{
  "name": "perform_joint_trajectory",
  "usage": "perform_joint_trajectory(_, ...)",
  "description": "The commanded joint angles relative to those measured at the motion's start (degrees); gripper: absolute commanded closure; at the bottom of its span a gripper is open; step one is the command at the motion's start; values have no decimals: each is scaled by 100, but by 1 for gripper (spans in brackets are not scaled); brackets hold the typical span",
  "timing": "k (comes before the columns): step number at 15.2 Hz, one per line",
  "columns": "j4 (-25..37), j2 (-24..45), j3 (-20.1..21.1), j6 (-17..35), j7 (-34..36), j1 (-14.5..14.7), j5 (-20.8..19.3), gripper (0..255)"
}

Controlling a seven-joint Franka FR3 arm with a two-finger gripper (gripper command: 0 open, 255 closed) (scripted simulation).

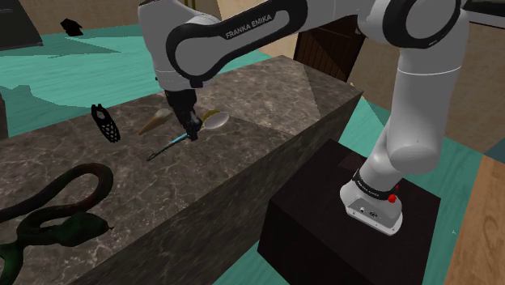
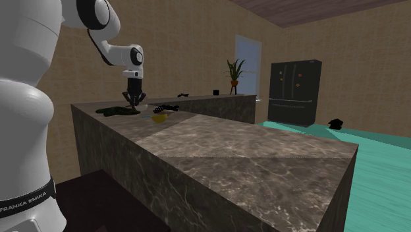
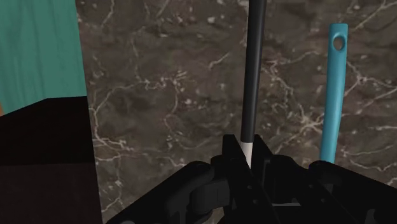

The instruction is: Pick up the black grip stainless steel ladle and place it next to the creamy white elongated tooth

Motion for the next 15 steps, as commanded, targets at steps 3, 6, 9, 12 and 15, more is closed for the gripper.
perform_joint_trajectory(3,-165,111,-21,269,29,16,-53,255)
perform_joint_trajectory(6,-284,196,-40,467,48,26,-95,255)
perform_joint_trajectory(9,-391,291,-61,661,69,39,-140,255)
perform_joint_trajectory(12,-431,331,-70,737,78,45,-159,255)
perform_joint_trajectory(15,-430,331,-70,737,78,45,-160,255)
